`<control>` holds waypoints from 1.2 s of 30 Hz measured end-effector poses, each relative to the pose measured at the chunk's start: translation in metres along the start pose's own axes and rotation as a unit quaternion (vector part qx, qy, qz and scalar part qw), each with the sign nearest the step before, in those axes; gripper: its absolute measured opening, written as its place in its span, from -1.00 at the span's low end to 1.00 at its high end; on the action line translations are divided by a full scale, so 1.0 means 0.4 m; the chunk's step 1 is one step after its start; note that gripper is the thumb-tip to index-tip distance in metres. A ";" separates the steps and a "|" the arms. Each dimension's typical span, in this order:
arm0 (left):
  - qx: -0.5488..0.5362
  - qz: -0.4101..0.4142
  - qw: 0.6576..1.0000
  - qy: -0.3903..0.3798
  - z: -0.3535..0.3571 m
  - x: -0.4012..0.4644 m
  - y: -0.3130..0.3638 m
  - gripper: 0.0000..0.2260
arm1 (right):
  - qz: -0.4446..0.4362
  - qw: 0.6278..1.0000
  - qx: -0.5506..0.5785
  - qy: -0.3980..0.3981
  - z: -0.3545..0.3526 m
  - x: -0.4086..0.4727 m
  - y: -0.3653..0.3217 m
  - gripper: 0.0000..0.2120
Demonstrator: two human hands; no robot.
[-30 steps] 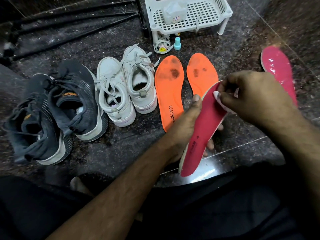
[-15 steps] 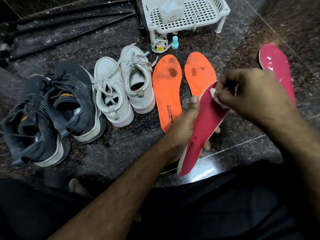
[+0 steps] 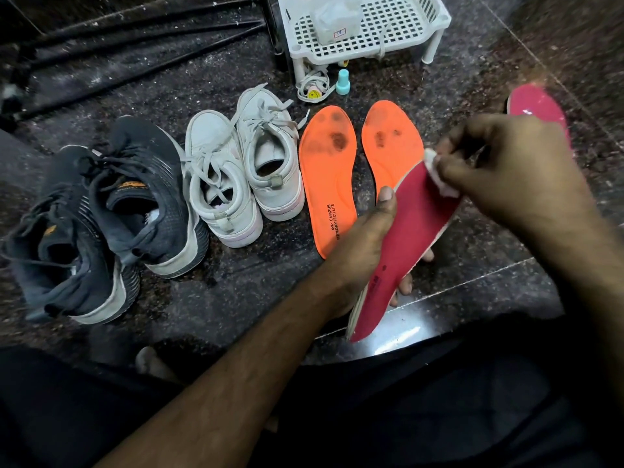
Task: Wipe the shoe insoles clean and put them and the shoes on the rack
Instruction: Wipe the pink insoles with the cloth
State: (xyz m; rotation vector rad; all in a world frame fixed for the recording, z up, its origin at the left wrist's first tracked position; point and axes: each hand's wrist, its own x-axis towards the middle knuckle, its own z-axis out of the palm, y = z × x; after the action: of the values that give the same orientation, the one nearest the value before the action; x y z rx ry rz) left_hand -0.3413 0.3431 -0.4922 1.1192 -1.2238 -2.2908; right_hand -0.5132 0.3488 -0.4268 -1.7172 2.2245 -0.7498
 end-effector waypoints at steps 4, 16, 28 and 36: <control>0.009 0.010 1.000 0.006 -0.003 -0.006 0.004 -0.23 | -0.003 1.000 -0.006 0.015 -0.010 0.003 0.003 -0.91; -0.013 -0.033 0.999 -0.012 -0.009 -0.004 0.004 -0.19 | 0.002 0.999 -0.026 -0.027 -0.022 0.005 0.019 -0.93; -0.047 -0.010 0.999 -0.019 -0.005 0.006 0.005 -0.27 | -0.058 0.967 0.039 -0.246 0.028 -0.035 -0.034 -0.92; 0.067 0.008 0.997 -0.033 -0.006 -0.009 0.009 -0.21 | 0.046 0.997 -0.034 0.053 -0.035 0.006 0.041 -0.83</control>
State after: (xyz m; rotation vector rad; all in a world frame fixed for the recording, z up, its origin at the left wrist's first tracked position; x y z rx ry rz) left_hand -0.3376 0.3418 -0.4883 1.0818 -1.4259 -2.2777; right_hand -0.5340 0.3530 -0.4234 -1.6279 2.4073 -0.7688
